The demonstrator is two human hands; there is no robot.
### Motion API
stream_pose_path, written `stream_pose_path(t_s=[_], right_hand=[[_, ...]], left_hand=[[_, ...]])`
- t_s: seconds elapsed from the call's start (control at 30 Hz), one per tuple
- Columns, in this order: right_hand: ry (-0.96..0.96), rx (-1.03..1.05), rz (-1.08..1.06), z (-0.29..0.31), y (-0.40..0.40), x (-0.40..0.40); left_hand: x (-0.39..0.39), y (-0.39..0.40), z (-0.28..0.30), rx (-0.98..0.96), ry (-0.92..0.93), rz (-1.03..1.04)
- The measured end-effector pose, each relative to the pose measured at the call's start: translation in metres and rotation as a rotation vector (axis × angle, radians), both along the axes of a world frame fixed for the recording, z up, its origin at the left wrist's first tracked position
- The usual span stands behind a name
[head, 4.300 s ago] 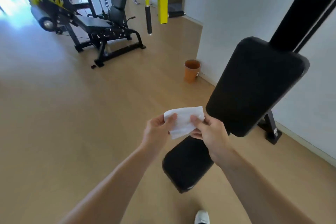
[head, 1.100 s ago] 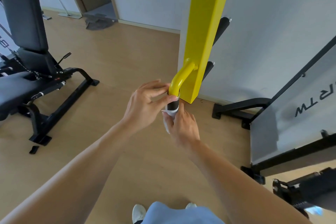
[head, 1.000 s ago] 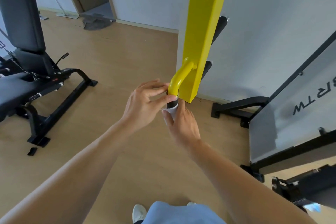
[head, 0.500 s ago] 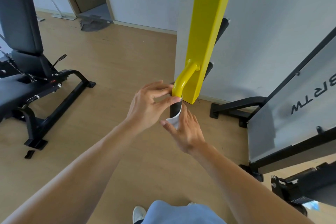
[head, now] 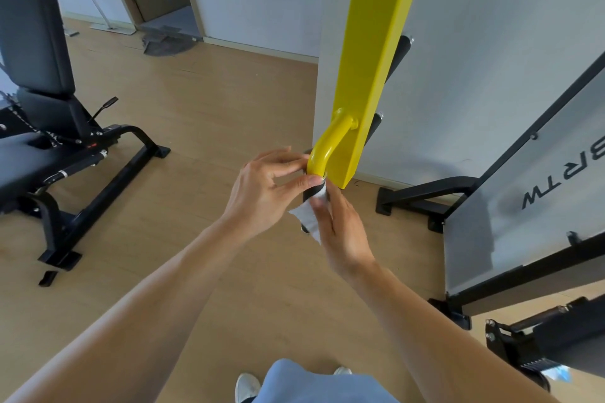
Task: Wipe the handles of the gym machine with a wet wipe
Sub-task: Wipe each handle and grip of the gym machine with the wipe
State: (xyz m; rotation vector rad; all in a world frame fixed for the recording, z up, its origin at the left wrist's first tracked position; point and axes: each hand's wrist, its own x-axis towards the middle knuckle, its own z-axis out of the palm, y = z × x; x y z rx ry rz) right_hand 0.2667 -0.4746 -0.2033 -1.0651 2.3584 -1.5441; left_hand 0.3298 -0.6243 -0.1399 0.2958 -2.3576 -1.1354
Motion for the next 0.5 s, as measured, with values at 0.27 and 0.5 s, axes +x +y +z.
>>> stream_pose_path(t_s=[0.27, 0.5], right_hand=[[0.040, 0.226, -0.092, -0.015, -0.015, 0.001], [0.120, 0.001, -0.157, 0.005, -0.025, 0.000]], left_hand=[[0.000, 0.002, 0.000, 0.004, 0.010, -0.009], [0.002, -0.001, 0.000, -0.020, 0.005, 0.012]])
